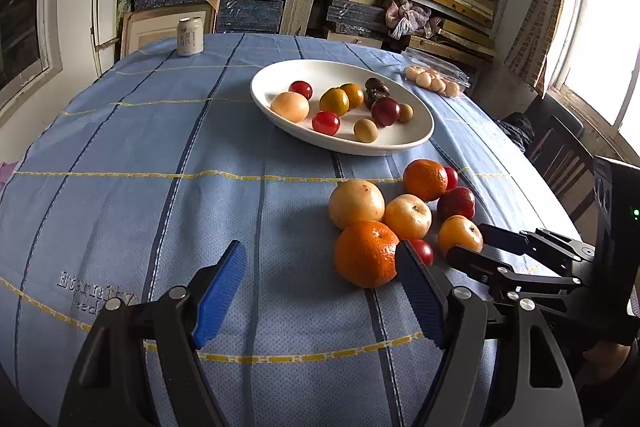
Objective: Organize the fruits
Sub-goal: 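Grasp a pale yellow apple with the right gripper, then reach the left gripper to a large tangerine and grasp it while the right holds the apple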
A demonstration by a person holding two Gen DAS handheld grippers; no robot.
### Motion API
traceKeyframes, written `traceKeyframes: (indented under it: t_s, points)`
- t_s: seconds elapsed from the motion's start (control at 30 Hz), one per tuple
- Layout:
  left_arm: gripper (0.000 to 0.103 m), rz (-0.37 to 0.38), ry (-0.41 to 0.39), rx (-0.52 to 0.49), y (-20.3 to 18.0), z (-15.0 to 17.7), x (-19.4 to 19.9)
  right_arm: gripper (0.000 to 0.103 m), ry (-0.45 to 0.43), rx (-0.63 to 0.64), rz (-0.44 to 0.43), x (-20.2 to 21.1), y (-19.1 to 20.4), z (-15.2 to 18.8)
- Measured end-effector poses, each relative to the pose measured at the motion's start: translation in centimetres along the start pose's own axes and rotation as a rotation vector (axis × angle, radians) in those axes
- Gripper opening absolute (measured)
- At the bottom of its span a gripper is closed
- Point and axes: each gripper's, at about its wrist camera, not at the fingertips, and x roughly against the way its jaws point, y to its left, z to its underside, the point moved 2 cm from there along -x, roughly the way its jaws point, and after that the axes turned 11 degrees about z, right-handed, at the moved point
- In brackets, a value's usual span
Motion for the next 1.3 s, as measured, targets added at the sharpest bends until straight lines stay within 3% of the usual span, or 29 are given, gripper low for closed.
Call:
traceKeyframes:
  t_s: [0.2,0.27,1.3]
  points:
    - [0.083,-0.008,0.0,0.006,0.1,0.1,0.0,0.055,0.008,-0.012,0.012,-1.0,0.0,-0.2]
    - [0.084,-0.008,0.004,0.004,0.1,0.2,-0.1,0.044,0.009,-0.008,0.016,-1.1,-0.1,-0.2]
    - [0.084,-0.038,0.049,-0.088,-3.3,1.1,-2.9,0.044,-0.046,-0.033,0.005,1.9,-1.8,2.7]
